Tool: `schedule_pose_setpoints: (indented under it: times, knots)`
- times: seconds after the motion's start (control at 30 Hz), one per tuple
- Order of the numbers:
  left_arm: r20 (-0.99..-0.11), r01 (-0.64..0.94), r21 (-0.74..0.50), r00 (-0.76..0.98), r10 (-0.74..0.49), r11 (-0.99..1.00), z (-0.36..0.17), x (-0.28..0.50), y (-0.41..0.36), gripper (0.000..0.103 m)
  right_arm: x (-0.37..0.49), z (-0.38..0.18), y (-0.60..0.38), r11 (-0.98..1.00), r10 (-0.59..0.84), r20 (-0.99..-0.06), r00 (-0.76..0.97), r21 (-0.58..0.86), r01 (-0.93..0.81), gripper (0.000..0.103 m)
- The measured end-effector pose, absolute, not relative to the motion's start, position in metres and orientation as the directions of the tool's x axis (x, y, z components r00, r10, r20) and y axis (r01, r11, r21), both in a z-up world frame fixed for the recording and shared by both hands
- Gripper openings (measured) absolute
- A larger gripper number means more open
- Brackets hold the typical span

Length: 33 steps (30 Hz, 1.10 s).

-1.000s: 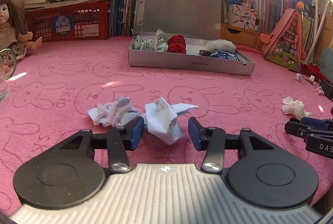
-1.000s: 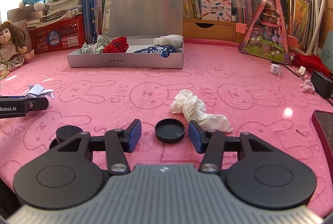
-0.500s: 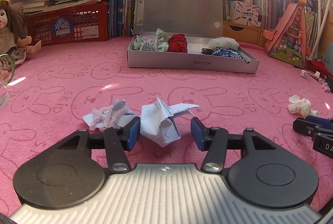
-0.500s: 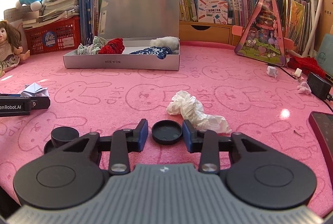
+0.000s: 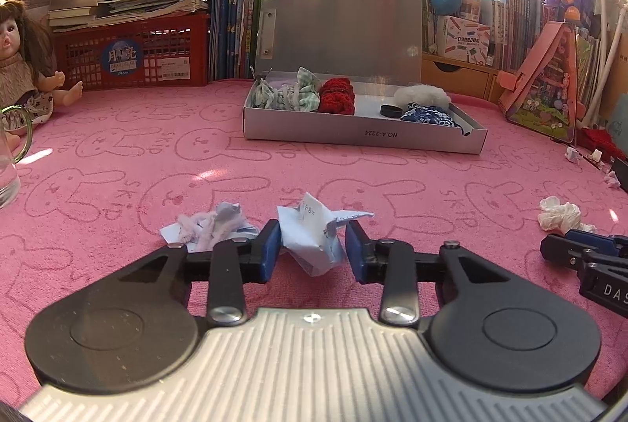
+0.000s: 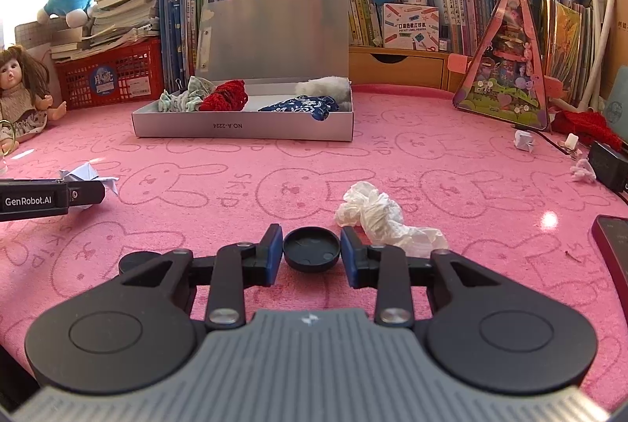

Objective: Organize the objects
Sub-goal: 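Lift the folded paper in the left tool while the right tool lifts the lens cap toward the box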

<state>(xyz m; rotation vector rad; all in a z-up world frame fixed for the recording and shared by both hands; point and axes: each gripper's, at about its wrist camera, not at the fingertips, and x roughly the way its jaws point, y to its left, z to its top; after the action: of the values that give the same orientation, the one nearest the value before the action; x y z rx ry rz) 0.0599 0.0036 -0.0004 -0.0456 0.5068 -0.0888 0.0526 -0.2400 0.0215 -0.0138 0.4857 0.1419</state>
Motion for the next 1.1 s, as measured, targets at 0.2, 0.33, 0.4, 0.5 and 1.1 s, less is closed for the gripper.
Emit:
schedule_pose_setpoints:
  times: [0.2, 0.33, 0.4, 0.5, 1.1]
  knots:
    - [-0.481, 0.071, -0.061, 0.872, -0.092, 0.996, 0.0, 0.059, 0.002, 0.036, 0.053, 0.023, -0.236, 0.988, 0.143, -0.459, 0.877, 0.022, -0.15, 0.036]
    - [-0.465, 0.082, -0.058, 0.88, -0.1, 0.995, 0.004, 0.056, 0.0, 0.036, 0.053, 0.024, -0.236, 0.988, 0.148, -0.457, 0.877, 0.027, -0.152, 0.036]
    - [-0.454, 0.09, -0.054, 0.885, -0.105, 0.994, 0.007, 0.055, -0.002, 0.036, 0.054, 0.025, -0.236, 0.988, 0.149, -0.456, 0.877, 0.03, -0.153, 0.037]
    - [-0.443, 0.1, -0.05, 0.889, -0.112, 0.994, 0.011, 0.053, -0.004, 0.036, 0.055, 0.026, -0.237, 0.988, 0.153, -0.454, 0.878, 0.039, -0.152, 0.037]
    - [-0.421, 0.116, -0.04, 0.899, -0.122, 0.992, 0.024, 0.058, -0.011, 0.036, 0.064, 0.039, -0.229, 0.983, 0.183, -0.42, 0.889, 0.05, -0.179, 0.037]
